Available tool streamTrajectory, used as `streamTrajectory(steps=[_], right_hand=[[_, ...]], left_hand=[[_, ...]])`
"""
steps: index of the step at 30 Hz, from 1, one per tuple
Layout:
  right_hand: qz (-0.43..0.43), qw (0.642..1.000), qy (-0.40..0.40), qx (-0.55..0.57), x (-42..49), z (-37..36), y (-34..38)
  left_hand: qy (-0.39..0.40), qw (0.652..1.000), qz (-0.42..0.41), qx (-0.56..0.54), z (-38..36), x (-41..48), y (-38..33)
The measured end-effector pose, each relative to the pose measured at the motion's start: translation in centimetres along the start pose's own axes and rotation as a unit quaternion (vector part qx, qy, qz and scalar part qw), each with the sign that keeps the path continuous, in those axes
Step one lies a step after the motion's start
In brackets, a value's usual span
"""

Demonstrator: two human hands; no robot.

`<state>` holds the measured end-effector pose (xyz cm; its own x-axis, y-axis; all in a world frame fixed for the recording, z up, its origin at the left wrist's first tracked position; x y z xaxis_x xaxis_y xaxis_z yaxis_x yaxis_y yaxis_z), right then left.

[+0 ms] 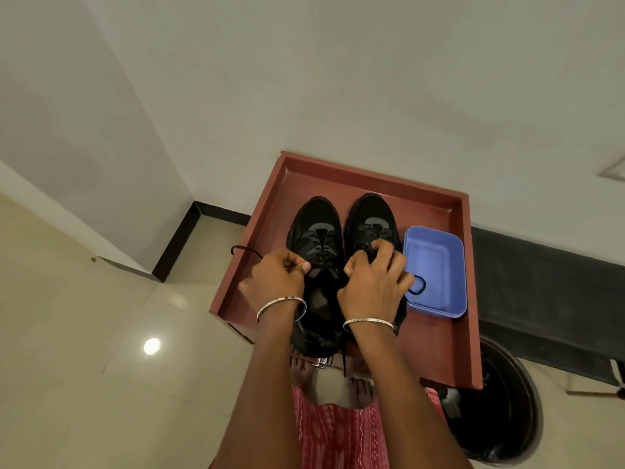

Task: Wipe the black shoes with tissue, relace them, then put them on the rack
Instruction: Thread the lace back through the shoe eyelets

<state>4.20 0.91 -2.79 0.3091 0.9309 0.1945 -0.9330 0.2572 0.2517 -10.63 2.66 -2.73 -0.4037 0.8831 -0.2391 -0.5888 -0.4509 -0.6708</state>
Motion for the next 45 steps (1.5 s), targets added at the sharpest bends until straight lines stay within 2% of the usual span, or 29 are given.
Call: streamTrajectory(steps=[5,8,11,13,17,19,23,26,29,32,36,39,41,43,45], right_hand=[[-0.030,0.999,0.010,-0.005,-0.1,-0.5,0.1],[-0.024,0.999,0.014,0.024,0.4,-0.2,-0.5],[0.005,0.994,0.059,0.089,0.6,0.2,-0.1],[0.017,0.991,0.061,0.119,0.3,0.8,0.6],[0.055,0.976,0.094,0.191,0.3,0.9,0.8],[0.064,0.973,0.118,0.186,0.7,0.9,0.4],[0.036,0.985,0.093,0.140,1.2,0.7,0.0],[-0.006,0.990,0.080,0.112,1.4,0.4,0.0],[-0.028,0.992,0.077,0.091,1.3,0.3,0.5],[-0.034,0.994,0.070,0.074,1.1,0.4,1.0],[0.008,0.990,0.112,0.085,1.7,0.5,0.2],[0.067,0.974,0.183,0.115,2.5,1.2,-0.5],[0.097,0.955,0.215,0.178,2.7,1.6,-0.8],[0.107,0.911,0.237,0.320,2.8,2.0,-0.7],[0.081,0.855,0.231,0.457,3.0,2.2,-0.4]], left_hand=[[-0.022,0.999,0.014,0.034,-0.3,0.5,-0.1],[0.043,0.998,-0.038,0.029,-0.3,1.3,-0.2],[0.103,0.989,-0.103,-0.016,-0.2,2.2,0.1],[0.122,0.984,-0.119,-0.058,-0.4,2.2,0.0],[0.142,0.977,-0.156,-0.042,-0.6,2.0,-0.5],[0.146,0.974,-0.165,-0.044,-0.4,2.3,-0.4],[0.144,0.977,-0.151,-0.053,-0.2,2.5,-0.3],[0.135,0.983,-0.093,-0.077,-0.7,2.7,0.2],[0.100,0.990,-0.048,-0.083,-0.8,2.3,0.3],[0.063,0.996,-0.040,-0.054,-0.7,1.8,-0.1],[0.147,0.986,-0.061,-0.049,-0.1,2.6,0.5],[0.241,0.967,-0.054,-0.064,0.8,2.7,1.1],[0.301,0.941,-0.033,-0.153,1.1,2.0,0.5],[0.297,0.921,-0.039,-0.250,1.3,1.7,-0.5],[0.273,0.911,-0.038,-0.306,1.2,1.8,-1.2]])
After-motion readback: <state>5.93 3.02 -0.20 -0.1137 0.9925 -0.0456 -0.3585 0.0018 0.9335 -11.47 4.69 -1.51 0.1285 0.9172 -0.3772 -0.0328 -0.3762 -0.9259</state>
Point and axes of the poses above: each hand's wrist, its own x-axis towards the middle knuckle, its own z-axis out of the back of the hand, y = z × x, the point moved 3 cm from there along x, towards the middle knuckle, and after that the axes turned 1 degree about z, right-handed, at the moved point
